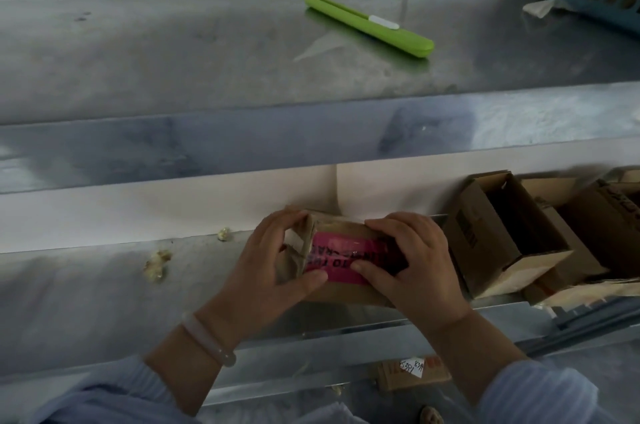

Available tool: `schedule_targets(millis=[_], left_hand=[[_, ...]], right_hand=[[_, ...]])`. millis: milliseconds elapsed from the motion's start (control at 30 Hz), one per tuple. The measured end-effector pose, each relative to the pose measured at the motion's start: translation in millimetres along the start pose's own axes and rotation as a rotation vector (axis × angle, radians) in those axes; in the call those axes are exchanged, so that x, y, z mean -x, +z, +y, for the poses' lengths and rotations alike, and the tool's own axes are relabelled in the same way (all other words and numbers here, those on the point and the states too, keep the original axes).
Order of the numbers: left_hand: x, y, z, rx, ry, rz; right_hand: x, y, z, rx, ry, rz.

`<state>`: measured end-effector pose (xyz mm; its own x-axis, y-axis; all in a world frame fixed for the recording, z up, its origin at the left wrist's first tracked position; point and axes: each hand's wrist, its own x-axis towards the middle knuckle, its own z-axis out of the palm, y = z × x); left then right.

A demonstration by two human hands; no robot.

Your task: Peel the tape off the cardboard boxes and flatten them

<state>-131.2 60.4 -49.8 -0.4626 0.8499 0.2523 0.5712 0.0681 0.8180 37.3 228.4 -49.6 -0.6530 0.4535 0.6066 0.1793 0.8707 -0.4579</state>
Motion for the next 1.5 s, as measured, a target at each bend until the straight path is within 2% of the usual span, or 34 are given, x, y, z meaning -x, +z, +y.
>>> schedule_targets(millis=[100,233,333,500,600,733,900,1033,1133,1367,1500], left_hand=[[3.6,5.3,4.4,-0.057,0.018,0.107],[13.1,9.2,4.8,-0.036,-0.012,0.155],[18.1,6.8,2.7,-0.001,-0.011,0.139],[20.3,1.7,7.6,-0.004,0.078,0.115],[24.9,3.4,-3.5,-0.053,0.094,0.140],[40.5,10.0,-31.9,-0.064,0.019,0.072],[55.1,15.3,-54.7,-0.276,0.039,0.021],[53.7,14.0,-46.1,-0.384,0.018,0.041],[47.6,15.4,-39.6,-0.494,0.078,0.032],[37.3,11.5,-37.1,-0.432,0.081,0.037],[20.9,6.0,-33.0,-0.555,0.136,-0.036]], right_hand=[[-2.0,0.1,0.1,-0.017,0.028,-0.039],[-2.4,-2.9,-5.1,-0.027,0.041,-0.189],[-0.5,-4.1,-5.7,0.002,-0.024,-0.228],[7.9,-1.3,-6.8,0.015,-0.173,-0.088],[17.9,7.5,-11.3,0.064,-0.219,-0.083],[29.6,22.7,-12.4,0.114,-0.206,-0.191],[35.8,35.4,-11.8,0.180,-0.206,-0.375],[37.7,40.8,-5.7,0.140,-0.160,-0.407],[39.0,41.9,-3.8,0.120,-0.149,-0.407],[39.7,43.7,-1.7,0.071,-0.146,-0.391],[40.1,44.7,0.6,0.074,-0.155,-0.401]])
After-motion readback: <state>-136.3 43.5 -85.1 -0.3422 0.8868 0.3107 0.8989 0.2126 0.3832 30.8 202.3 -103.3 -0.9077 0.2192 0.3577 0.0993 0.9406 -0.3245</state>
